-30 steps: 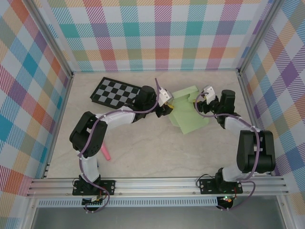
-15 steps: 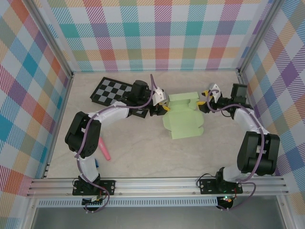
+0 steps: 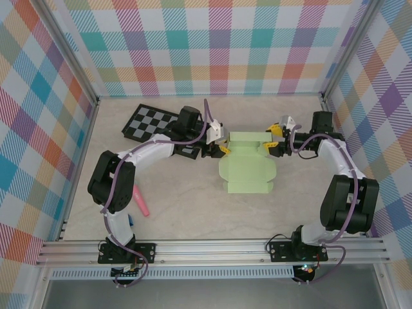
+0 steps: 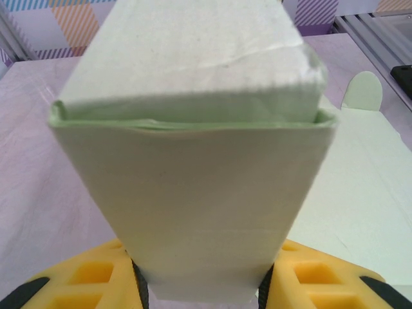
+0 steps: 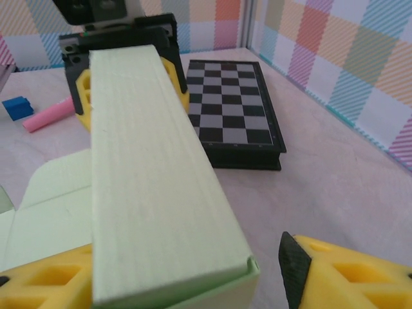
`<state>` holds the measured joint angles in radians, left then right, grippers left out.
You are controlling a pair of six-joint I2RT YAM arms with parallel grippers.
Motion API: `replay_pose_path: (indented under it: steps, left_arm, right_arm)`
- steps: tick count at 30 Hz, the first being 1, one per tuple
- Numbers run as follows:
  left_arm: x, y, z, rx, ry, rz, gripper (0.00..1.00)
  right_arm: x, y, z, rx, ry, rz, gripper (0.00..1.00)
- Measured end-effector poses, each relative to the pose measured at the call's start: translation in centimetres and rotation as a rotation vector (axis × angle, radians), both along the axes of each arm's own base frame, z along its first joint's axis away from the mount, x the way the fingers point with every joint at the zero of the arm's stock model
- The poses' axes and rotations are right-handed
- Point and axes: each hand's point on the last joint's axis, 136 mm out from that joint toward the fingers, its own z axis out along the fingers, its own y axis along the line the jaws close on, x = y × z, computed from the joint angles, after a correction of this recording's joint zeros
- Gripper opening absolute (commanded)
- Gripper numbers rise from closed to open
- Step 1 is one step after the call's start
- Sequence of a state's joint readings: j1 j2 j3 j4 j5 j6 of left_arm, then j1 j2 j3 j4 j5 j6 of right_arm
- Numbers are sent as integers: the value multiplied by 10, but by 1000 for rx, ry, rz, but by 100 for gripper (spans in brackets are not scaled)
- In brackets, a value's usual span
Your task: Fold the paper box
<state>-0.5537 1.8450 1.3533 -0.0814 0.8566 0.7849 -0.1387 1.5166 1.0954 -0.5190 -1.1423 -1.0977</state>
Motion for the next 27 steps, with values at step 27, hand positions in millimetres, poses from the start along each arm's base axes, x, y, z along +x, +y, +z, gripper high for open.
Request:
replay_pose_path:
  steps: [27]
  left_arm:
    - [5,4,-2,21,-9,20,32]
  right_arm:
    - [1,4,-10,-58,-36,-25,61]
